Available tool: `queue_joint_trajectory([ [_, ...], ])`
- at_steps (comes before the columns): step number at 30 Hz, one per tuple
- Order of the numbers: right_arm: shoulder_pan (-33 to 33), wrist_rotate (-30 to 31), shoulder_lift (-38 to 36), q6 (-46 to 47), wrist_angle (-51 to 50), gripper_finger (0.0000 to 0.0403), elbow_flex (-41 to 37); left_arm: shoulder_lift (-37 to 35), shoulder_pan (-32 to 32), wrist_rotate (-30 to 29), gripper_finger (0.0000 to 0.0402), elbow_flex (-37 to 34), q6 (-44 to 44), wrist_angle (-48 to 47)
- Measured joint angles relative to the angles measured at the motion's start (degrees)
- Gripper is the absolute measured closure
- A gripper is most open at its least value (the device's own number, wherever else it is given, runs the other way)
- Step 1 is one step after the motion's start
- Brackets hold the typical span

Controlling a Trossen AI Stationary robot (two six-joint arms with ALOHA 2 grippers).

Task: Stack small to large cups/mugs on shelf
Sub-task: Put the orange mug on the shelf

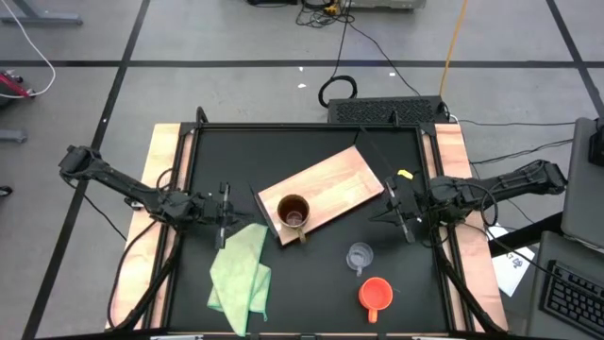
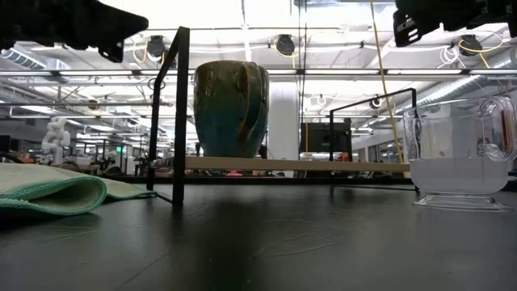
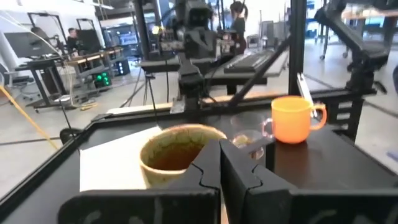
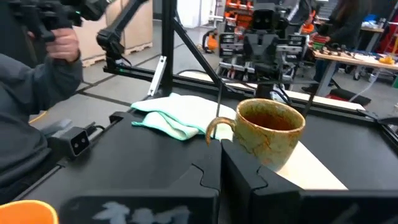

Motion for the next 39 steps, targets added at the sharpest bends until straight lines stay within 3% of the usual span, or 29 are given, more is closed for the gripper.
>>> queue_joint_trajectory([
  [9,3.86,0.0,-0.68,-0.04,-0.19,0.0403,0.0,-5.82,-0.07,1.25,0.0401,-2.67,0.48,-4.7],
  [16,5.82,0.0,-0.7,-0.07,0.07,0.0403,0.0,-10.92,-0.06,1.54,0.0401,-11.85,-1.53,3.95],
  [21,6.38,0.04,-0.72,-1.44,0.12,0.0403,0.0,-14.18,-0.07,1.31,0.0401,-12.17,-1.49,0.57],
  [39,11.91,0.02,2.59,-2.84,6.37,0.0403,0.15,-14.5,-0.07,3.13,0.0401,-12.17,-1.28,0.19],
])
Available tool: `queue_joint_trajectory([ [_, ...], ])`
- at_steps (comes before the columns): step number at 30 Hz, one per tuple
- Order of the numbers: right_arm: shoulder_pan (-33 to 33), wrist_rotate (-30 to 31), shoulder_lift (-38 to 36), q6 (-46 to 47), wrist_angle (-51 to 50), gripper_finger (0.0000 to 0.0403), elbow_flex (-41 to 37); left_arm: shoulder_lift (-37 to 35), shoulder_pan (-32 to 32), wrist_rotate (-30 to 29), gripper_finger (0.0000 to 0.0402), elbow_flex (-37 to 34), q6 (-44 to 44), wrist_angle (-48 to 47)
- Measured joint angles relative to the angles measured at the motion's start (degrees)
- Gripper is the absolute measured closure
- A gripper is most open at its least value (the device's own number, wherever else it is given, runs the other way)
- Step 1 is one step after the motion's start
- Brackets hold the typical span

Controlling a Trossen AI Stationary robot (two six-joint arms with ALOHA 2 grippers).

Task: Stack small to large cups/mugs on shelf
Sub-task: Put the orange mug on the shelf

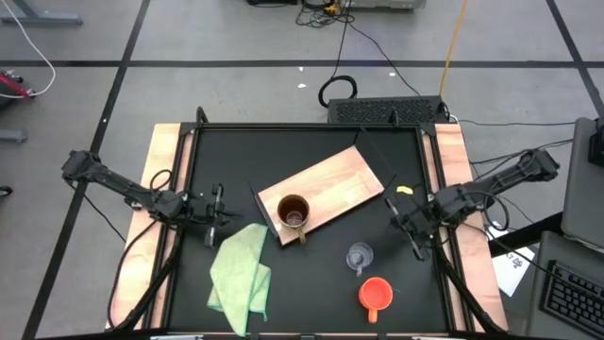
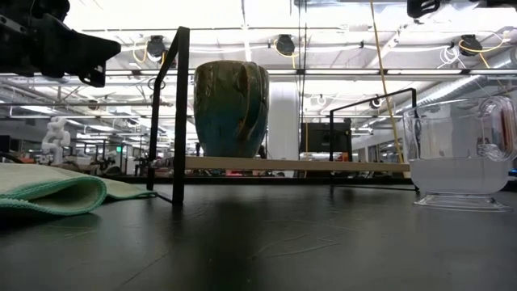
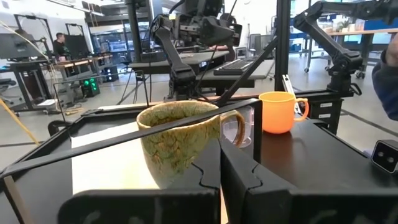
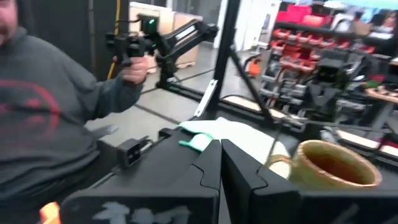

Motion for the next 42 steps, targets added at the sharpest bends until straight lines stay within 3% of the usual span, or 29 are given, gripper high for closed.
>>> queue_joint_trajectory([
  [10,7.66,2.06,9.08,3.17,-0.79,0.0403,6.76,0.0,0.0,0.02,0.0401,0.01,-0.66,-0.04],
  [18,10.89,8.96,14.52,6.6,-20.75,0.0403,15.27,0.0,0.0,0.02,0.0401,0.01,-0.76,-0.02],
  [25,13.03,9.44,17.45,13.85,-30.87,0.0403,19.84,0.0,0.0,0.02,0.0401,0.01,-0.91,-0.02],
  [35,19.04,9.75,20.99,19.29,-31.72,0.0403,21.42,0.0,0.0,0.02,0.0401,0.04,-1.34,-0.02],
  [42,24.38,15.41,21.54,21.2,-31.7,0.0403,21.42,0.0,0.0,0.02,0.0401,0.05,-1.7,-0.02],
])
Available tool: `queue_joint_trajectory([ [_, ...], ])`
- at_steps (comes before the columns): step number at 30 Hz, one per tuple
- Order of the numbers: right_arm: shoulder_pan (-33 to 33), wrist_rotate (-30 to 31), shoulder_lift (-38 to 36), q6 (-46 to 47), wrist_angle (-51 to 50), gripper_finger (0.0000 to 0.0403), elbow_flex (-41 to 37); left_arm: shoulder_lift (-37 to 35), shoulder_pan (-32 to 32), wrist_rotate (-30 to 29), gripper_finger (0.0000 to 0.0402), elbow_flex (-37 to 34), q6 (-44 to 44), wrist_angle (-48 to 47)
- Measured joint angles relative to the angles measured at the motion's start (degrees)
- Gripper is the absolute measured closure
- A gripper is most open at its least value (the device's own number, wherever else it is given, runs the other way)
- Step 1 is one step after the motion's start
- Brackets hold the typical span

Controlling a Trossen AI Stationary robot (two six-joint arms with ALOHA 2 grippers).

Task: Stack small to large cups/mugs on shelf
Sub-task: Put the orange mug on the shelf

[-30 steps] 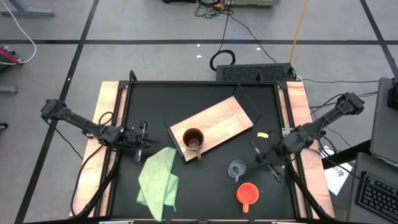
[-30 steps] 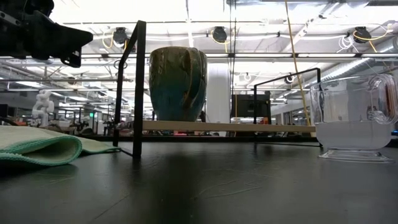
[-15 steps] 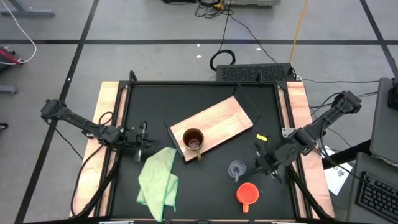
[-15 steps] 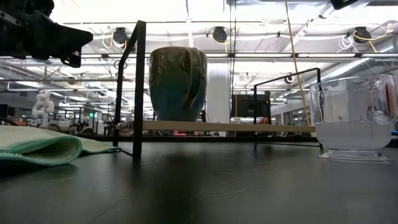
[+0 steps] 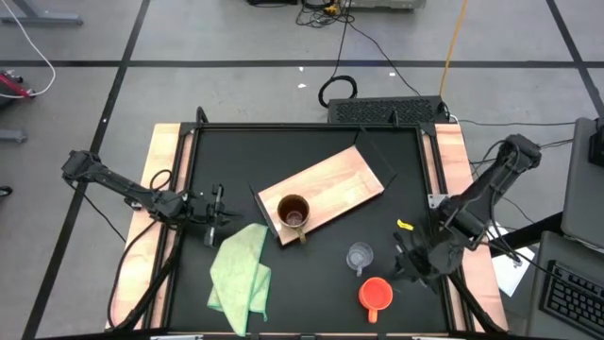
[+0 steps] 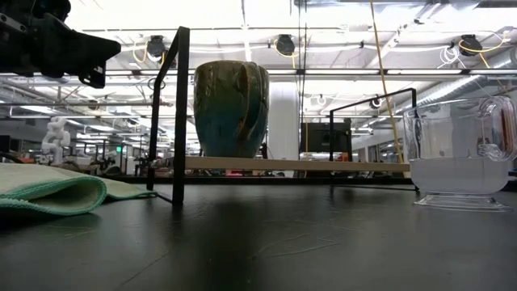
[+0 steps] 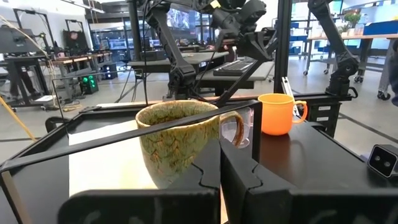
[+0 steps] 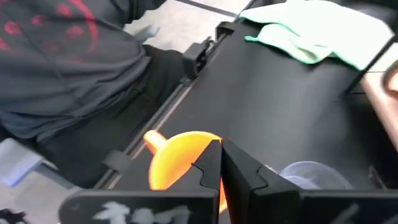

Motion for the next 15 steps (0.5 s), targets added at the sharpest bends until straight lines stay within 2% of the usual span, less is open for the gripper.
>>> queue_joint_trajectory([
  [4,1.51,0.78,1.92,3.02,-0.1,0.0403,0.0,0.0,0.0,0.0,0.0401,0.01,-0.01,0.02],
  [10,0.49,1.38,6.92,9.72,-0.59,0.0403,0.0,0.0,0.0,0.0,0.0401,0.01,0.0,0.15],
  [15,0.11,1.13,9.8,11.27,-0.52,0.0399,0.0,0.0,0.0,0.0,0.04,0.01,-0.15,0.24],
])
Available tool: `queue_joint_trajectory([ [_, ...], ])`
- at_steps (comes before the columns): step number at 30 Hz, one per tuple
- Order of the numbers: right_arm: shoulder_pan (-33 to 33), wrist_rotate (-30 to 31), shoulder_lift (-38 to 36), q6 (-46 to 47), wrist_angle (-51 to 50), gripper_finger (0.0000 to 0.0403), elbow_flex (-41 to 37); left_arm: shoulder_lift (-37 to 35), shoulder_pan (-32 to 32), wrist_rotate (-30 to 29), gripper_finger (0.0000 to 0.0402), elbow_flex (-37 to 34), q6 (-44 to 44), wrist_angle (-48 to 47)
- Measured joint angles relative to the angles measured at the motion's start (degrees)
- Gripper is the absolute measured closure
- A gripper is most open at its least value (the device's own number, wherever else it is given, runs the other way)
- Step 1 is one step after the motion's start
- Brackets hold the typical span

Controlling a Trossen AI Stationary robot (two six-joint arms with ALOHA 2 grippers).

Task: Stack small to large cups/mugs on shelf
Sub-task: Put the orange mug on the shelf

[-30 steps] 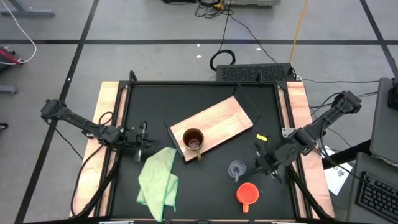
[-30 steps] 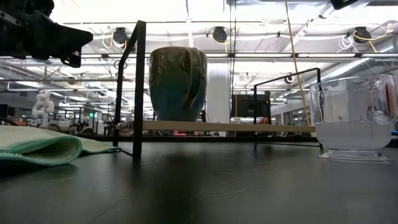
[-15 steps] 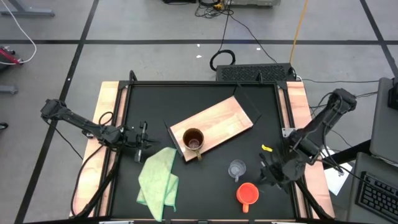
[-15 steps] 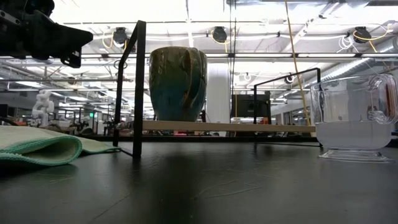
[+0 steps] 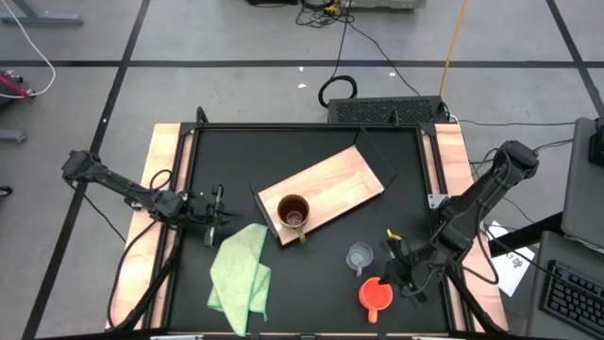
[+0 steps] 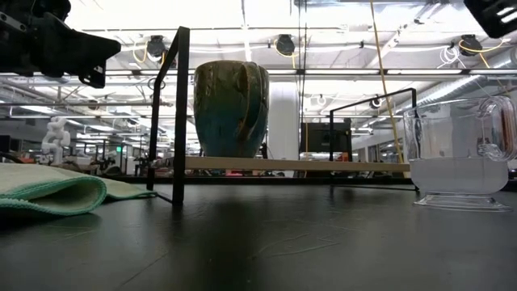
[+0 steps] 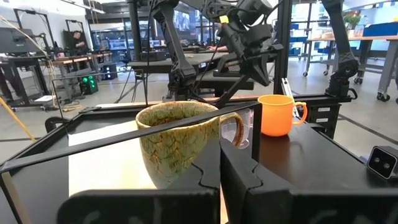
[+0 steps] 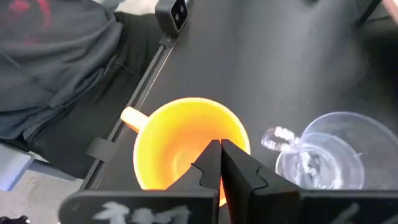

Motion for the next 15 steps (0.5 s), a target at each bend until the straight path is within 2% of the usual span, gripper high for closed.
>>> queue_joint_trajectory([
  [5,0.0,-3.01,0.31,2.71,0.0,0.0366,0.0,0.0,0.0,0.0,0.0401,0.0,-0.46,0.14],
  [15,-0.91,-3.03,0.26,10.96,-5.12,0.0252,0.0,0.0,0.0,0.04,0.0399,0.0,-0.64,0.11],
])
